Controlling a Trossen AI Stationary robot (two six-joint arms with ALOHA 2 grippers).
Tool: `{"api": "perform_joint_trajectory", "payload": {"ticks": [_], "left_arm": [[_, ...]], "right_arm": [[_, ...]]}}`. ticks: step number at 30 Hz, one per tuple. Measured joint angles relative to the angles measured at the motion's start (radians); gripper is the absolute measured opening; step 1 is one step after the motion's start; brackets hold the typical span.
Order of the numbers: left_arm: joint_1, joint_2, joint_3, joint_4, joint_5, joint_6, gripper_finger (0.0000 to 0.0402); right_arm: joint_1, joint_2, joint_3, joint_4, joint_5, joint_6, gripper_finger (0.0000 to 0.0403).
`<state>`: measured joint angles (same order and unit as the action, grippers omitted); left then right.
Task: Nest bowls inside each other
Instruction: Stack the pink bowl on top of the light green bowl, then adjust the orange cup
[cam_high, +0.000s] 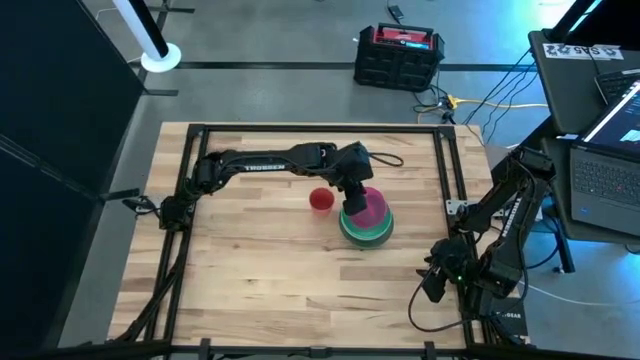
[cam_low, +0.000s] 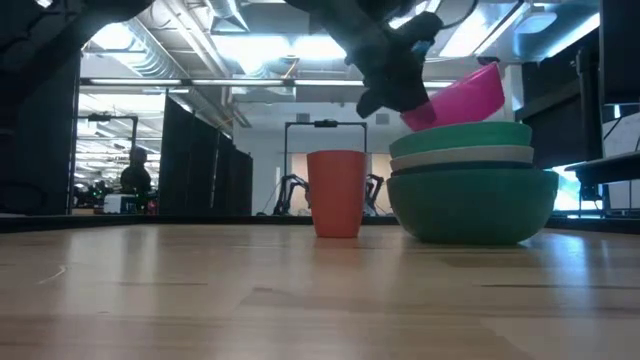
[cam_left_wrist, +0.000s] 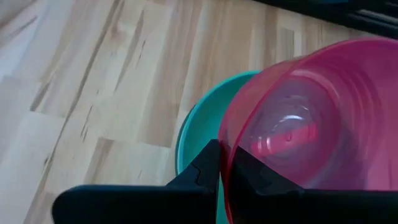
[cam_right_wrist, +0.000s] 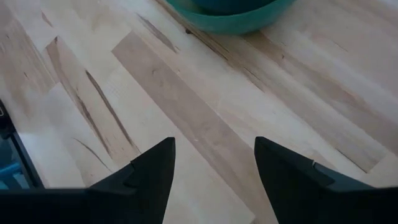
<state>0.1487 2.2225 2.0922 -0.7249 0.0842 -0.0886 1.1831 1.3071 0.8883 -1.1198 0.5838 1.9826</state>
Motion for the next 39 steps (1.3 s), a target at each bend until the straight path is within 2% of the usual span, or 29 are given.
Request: {"api": "perform_joint_trajectory", "payload": {"ticks": [13,23,27,30,39], "left_arm": [[-0.014,0.048,-0.007,-0.009,0.03,0.119,0.0005],[-0.001,0.052,-0.009,-0.011,0.026,0.114,0.0098],[0.008,0.046,0.008,-0.03,0.021,0.119,0.0117],[0.016,0.017,0.046,-0.095,-0.003,0.121,0.0114],[-0.008,-0.131,0.147,-0.348,-0.09,0.138,0.0045]], "right_arm": [[0.0,0.0,0.0,-0.008,0.0,0.004,0.0209],[0.0,0.0,0.0,-0.008,0.0,0.004,0.0209],[0.0,0.0,0.0,-0.008,0.0,0.004,0.0209],[0.0,0.0,0.0,-0.009,0.012,0.003,0.0209],[0.001,0.0,0.0,-0.01,0.048,0.0,0.0209]]}}
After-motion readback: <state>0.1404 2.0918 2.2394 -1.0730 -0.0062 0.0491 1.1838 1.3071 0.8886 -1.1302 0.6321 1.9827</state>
